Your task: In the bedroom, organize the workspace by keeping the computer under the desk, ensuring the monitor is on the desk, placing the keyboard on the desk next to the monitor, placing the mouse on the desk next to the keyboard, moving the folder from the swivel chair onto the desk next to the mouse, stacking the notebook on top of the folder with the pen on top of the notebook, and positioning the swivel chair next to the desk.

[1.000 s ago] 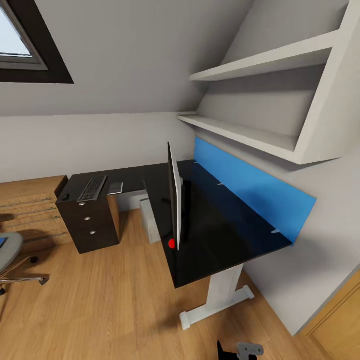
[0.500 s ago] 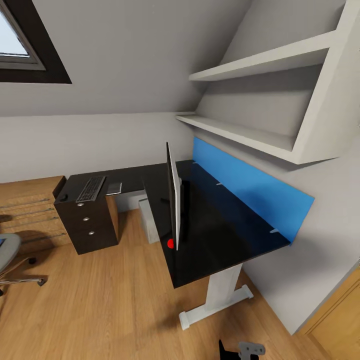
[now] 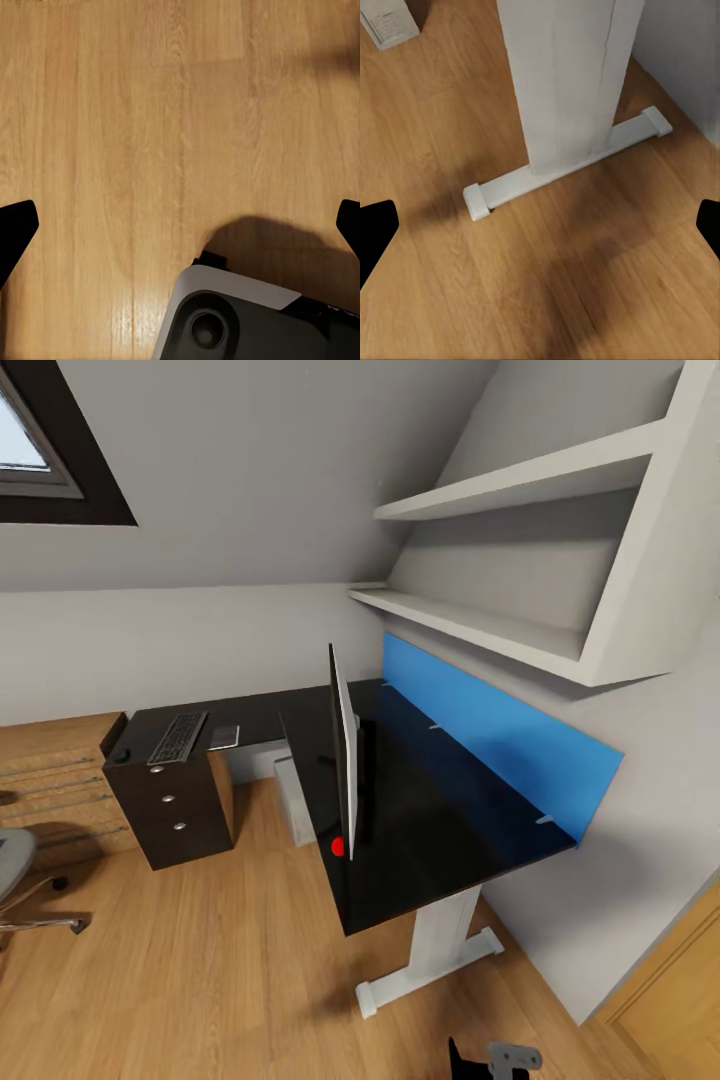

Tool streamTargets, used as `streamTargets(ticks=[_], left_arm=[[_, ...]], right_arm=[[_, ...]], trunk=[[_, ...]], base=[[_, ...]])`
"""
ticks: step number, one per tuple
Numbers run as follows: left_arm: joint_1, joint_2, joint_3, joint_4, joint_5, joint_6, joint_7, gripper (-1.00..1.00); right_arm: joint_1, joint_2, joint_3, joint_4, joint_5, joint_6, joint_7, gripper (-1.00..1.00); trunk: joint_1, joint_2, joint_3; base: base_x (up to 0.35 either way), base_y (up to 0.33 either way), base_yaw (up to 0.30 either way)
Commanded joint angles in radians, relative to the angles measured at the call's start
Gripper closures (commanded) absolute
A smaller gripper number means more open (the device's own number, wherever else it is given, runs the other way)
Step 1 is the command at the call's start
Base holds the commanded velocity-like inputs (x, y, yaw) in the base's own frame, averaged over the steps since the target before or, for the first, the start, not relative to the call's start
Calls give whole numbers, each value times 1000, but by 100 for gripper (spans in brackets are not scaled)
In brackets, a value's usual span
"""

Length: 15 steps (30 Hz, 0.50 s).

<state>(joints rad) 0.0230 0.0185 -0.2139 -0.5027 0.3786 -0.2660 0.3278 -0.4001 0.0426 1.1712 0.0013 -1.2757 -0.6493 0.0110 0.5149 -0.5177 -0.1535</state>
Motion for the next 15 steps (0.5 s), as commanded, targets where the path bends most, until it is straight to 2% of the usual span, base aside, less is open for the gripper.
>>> streamTargets(ticks=[1, 3, 6, 9, 15], left_arm=[[0, 1, -8, -2, 8, -2, 8, -100], [0, 1, -8, -2, 8, -2, 7, -100], [0, 1, -8, -2, 8, -2, 7, -100], [0, 3, -8, -2, 9, -2, 7, -100], [0, 4, -8, -2, 8, -2, 8, -100]], right_arm=[[-3, -3, 6, -2, -12, -8, -16, -100], [-12, -11, 5, -4, -13, -15, -43, -100], [-61, -23, 3, -9, -16, -20, -89, -100], [-161, -37, 1, -12, -20, -13, -165, -100], [-307, -50, 1, -14, -22, 46, -210, -100]], trunk=[[0, -2, -2], [0, -2, -2], [0, -2, -2], [0, -2, -2], [0, -2, -2]], base=[[0, 0, -3], [0, 0, -2], [0, 0, 0], [0, 0, 0], [0, 0, 0]])
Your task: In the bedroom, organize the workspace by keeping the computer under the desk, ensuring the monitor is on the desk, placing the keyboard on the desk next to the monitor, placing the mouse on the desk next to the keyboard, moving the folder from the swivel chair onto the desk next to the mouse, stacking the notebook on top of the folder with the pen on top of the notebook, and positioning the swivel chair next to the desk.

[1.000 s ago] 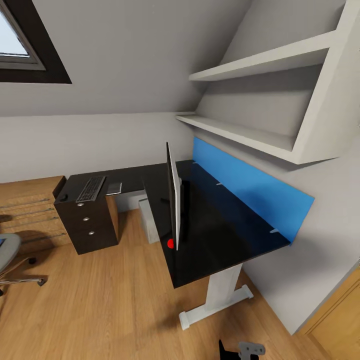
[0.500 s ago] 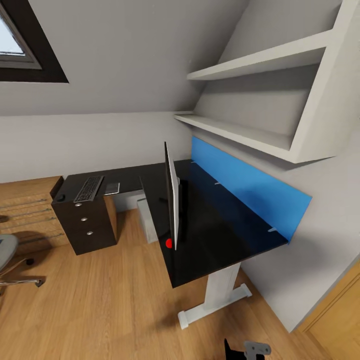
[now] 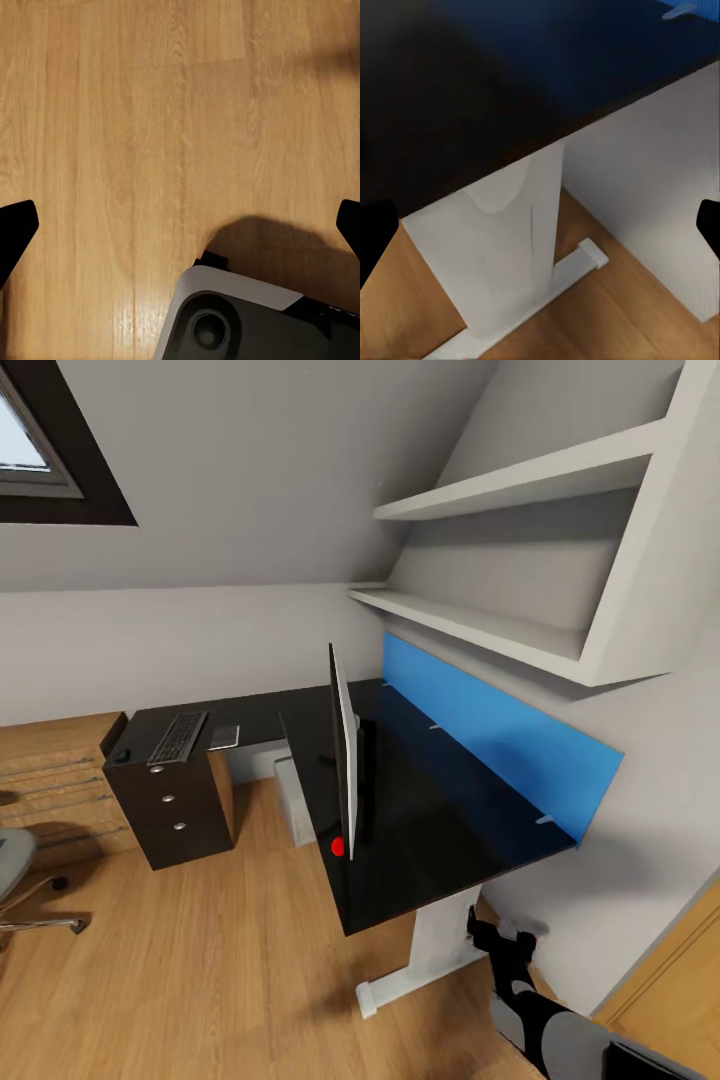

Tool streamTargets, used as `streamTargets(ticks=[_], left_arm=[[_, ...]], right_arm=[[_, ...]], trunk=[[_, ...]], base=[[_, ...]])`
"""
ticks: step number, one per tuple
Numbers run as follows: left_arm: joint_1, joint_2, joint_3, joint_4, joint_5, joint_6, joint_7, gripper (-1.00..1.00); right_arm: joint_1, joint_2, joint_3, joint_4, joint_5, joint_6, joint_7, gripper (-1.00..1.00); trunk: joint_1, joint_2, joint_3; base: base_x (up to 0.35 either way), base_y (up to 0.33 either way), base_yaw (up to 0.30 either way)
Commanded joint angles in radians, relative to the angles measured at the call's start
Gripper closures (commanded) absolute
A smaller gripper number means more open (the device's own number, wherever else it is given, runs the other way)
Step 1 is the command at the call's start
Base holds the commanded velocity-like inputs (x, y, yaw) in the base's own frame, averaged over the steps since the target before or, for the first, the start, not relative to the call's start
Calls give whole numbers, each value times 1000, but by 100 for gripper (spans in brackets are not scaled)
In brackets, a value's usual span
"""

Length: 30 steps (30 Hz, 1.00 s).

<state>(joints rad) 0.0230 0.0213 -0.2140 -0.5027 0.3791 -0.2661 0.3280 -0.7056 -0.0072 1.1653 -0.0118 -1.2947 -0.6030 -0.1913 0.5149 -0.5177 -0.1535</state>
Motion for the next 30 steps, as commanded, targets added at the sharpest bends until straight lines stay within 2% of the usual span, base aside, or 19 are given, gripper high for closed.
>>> streamTargets(ticks=[1, 3, 4, 11, 12, 16, 21, 25, 30], left_arm=[[0, 1, -8, -2, 8, -2, 8, -100], [0, 2, -8, -2, 8, -2, 8, -100], [0, 2, -8, -2, 8, -3, 8, -100], [0, 3, -8, -2, 7, -3, 8, -100], [0, 3, -8, -2, 7, -3, 8, -100], [0, 5, -7, -2, 7, -4, 8, -100], [0, 6, -7, -2, 6, -4, 8, -100], [0, 6, -7, -2, 6, -8, 7, -100], [0, 6, -5, -2, 6, -49, 8, -100]], right_arm=[[-24, -1, 7, -1, -3, 16, -11, -100], [-71, -3, 7, -2, -3, 54, -14, -100], [-119, -4, 7, -1, -3, 97, -16, -100], [-278, -1, 5, -6, -3, 261, -20, -100], [-318, 0, 5, -13, -3, 300, -21, -100], [-400, 3, 4, -68, -3, 395, -22, -100], [-429, 11, 11, -143, -4, 442, -19, -100], [-430, 36, 10, -150, -5, 429, -18, -100], [-428, 43, 10, -154, -5, 391, -16, -100]], trunk=[[0, -2, -2], [0, -2, -2], [0, -2, -2], [0, -2, -2], [0, -2, -2], [0, -2, -2], [0, -2, -2], [0, -2, -2], [0, -2, -2]], base=[[0, 0, 0], [0, 0, 0], [0, 0, 0], [0, 0, 0], [5, 0, 0], [110, 0, 0], [241, 0, 0], [113, 0, 0], [223, 0, 0]])
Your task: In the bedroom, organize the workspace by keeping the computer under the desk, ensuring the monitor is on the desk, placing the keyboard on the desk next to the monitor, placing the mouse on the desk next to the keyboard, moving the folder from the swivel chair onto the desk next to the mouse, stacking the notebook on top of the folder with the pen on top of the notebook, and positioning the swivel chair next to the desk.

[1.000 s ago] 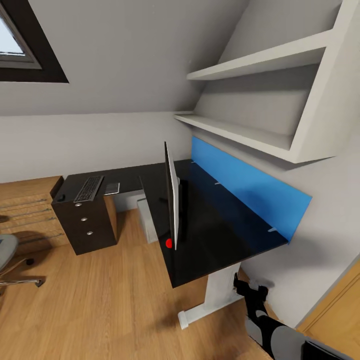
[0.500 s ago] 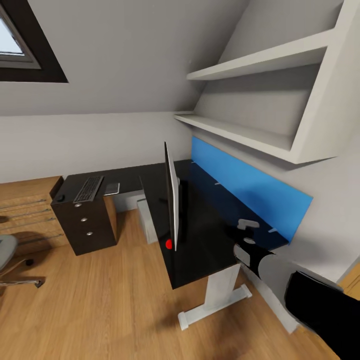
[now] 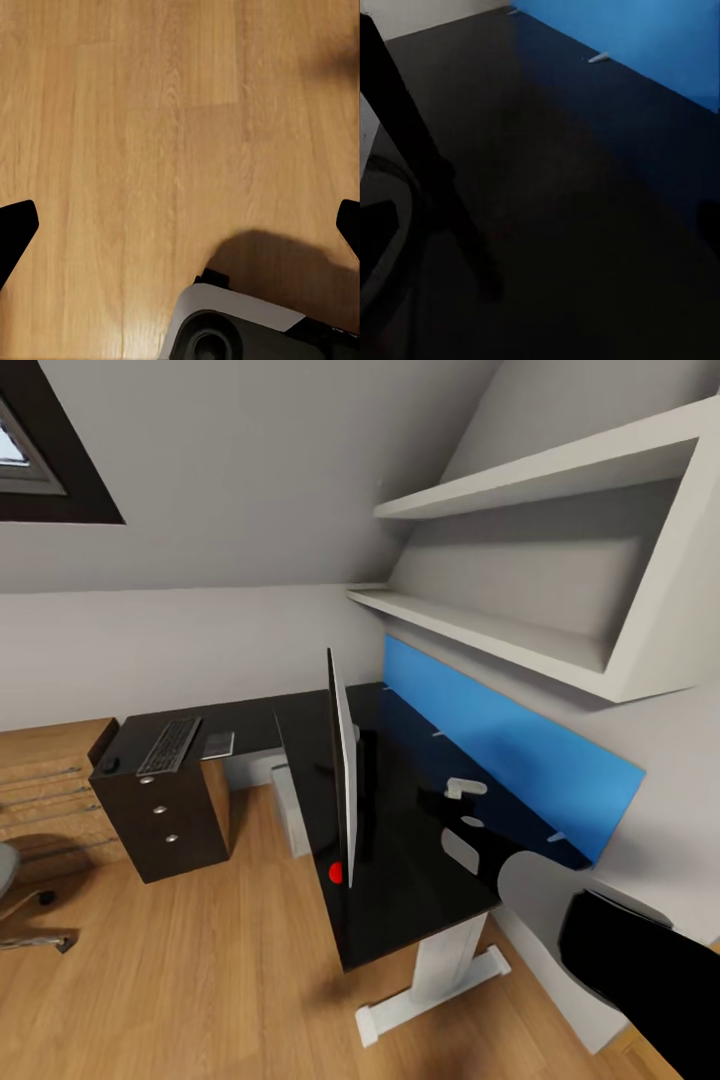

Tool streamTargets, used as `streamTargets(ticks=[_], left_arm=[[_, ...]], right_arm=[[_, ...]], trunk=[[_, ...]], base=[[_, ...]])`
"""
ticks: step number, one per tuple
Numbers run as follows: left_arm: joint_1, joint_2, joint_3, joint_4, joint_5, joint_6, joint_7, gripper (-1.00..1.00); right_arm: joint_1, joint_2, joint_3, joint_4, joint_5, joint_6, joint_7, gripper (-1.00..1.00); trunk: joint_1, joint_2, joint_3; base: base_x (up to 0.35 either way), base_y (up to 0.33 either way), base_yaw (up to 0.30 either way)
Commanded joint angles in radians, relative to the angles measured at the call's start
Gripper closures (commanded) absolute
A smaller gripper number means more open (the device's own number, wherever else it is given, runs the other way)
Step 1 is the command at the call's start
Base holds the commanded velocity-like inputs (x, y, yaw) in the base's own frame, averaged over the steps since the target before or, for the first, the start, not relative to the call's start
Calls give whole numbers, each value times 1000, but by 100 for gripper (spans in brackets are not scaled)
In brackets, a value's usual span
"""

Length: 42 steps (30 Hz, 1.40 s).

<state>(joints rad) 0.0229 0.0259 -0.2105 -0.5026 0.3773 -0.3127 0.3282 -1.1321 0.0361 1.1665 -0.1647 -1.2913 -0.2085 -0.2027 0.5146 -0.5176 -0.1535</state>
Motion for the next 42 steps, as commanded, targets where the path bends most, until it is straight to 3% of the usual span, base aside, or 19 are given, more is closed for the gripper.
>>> streamTargets(ticks=[1, 5, 10, 21, 42], left_arm=[[0, 1, -8, -2, 8, -6, 8, -100], [0, 1, -6, -2, 9, -14, 9, -100], [0, 1, -5, -2, 9, -17, 9, -100], [0, 0, 18, -2, 10, -30, 11, -100], [0, -4, 20, -2, 10, -32, 11, -100]], right_arm=[[-1, 1, 8, -2, -8, -14, -5, -100], [1, 4, 10, -4, -9, -79, -7, -100], [3, 8, 12, -6, -9, -108, -7, -100], [19, 48, 15, -7, -1, -119, -8, -100], [24, 53, 15, -7, 1, -120, -4, -100]], trunk=[[1, -2, -2], [1, -2, -2], [1, -2, -2], [1, -2, -2], [1, -2, -2]], base=[[129, 0, 0], [59, 0, 0], [55, 0, 14], [153, -21, 186], [6, -1, 264]])
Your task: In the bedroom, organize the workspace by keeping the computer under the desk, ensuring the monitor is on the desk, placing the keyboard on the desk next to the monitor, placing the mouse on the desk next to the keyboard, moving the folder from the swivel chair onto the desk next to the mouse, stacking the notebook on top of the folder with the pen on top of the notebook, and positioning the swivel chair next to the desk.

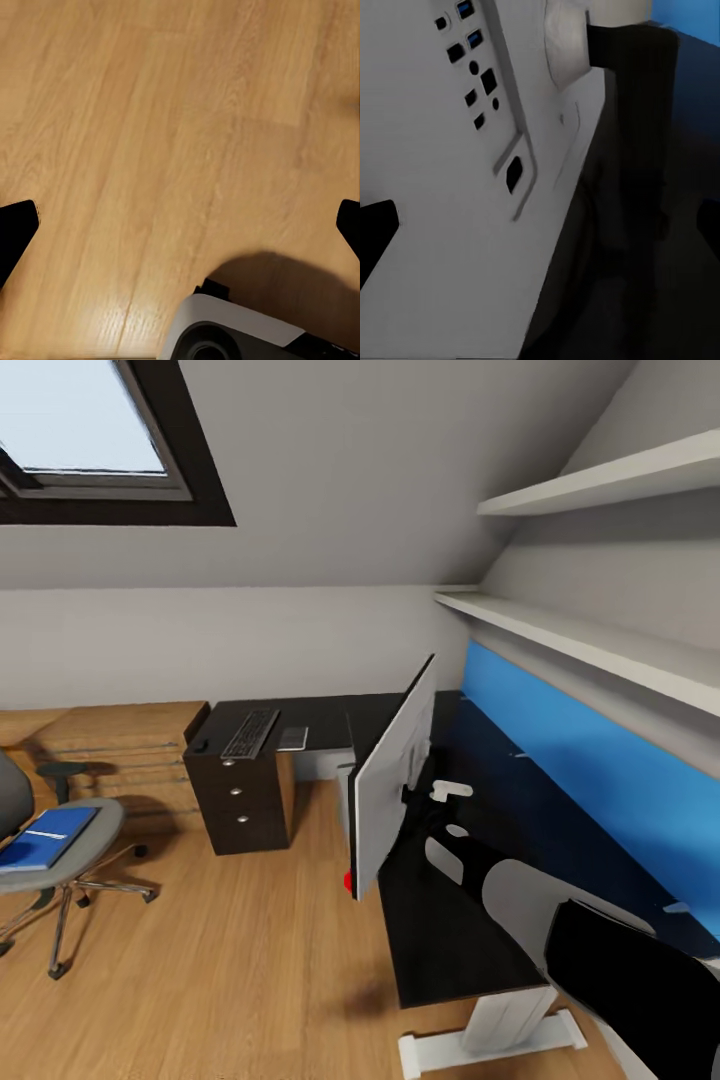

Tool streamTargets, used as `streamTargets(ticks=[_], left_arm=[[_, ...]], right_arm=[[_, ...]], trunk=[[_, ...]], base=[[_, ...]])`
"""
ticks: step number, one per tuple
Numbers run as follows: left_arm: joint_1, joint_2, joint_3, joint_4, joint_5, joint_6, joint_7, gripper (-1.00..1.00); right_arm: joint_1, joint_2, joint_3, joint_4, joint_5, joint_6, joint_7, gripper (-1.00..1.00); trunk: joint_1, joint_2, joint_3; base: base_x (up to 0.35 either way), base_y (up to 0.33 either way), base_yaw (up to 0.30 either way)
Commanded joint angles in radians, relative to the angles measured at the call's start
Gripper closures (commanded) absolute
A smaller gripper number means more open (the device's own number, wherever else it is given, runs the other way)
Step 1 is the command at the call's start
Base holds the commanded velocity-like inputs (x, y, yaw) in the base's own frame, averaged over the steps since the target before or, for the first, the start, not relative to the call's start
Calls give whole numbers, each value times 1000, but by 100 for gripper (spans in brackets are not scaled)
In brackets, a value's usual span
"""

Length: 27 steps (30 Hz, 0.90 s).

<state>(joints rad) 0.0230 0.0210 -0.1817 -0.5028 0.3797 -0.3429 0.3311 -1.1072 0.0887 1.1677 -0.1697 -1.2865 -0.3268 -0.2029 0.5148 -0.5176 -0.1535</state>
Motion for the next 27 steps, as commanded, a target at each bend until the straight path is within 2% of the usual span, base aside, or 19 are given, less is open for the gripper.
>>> streamTargets(ticks=[1, 14, 27], left_arm=[[0, 1, -9, -2, 7, -2, 8, -100], [0, 0, -9, -2, 5, -2, 8, -100], [0, 1, -10, -2, 5, -4, 7, -100]], right_arm=[[-1, 0, 13, -2, -4, -1, -4, -100], [-1, -1, 12, 0, -4, -1, -6, -100], [-1, -7, 10, 4, -4, -1, -6, -100]], trunk=[[0, -2, -2], [0, -2, -2], [0, -2, -2]], base=[[0, 0, 266], [0, 0, 266], [0, 0, 22]])
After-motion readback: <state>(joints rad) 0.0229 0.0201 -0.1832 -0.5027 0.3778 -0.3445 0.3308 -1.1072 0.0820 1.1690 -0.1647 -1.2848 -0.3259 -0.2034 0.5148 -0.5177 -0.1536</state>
